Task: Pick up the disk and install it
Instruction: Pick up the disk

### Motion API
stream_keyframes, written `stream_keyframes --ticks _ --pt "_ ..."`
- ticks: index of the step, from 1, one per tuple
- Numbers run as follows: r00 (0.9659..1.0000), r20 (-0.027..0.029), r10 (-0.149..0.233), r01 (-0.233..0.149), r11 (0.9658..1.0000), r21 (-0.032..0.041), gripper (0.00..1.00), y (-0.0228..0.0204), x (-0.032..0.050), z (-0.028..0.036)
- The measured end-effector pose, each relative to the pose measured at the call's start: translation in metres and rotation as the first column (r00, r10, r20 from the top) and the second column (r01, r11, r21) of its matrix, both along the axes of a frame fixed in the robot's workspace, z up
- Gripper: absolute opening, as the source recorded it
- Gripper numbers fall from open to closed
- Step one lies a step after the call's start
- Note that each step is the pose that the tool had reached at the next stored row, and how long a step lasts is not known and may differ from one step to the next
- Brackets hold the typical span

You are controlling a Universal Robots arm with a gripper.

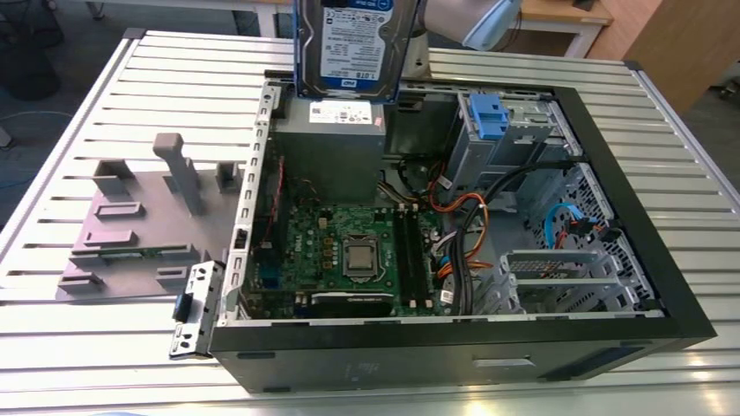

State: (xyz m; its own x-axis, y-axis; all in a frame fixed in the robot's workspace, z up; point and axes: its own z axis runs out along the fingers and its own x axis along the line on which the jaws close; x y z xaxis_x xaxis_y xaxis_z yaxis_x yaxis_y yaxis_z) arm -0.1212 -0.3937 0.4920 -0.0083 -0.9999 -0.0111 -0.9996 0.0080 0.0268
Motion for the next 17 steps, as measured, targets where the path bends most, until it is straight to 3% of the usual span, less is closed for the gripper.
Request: stream_keyframes --ticks 17 --pt "1.0 0.0 0.0 0.0 1.0 0.0 0.36 0.0 0.0149 -0.0008"
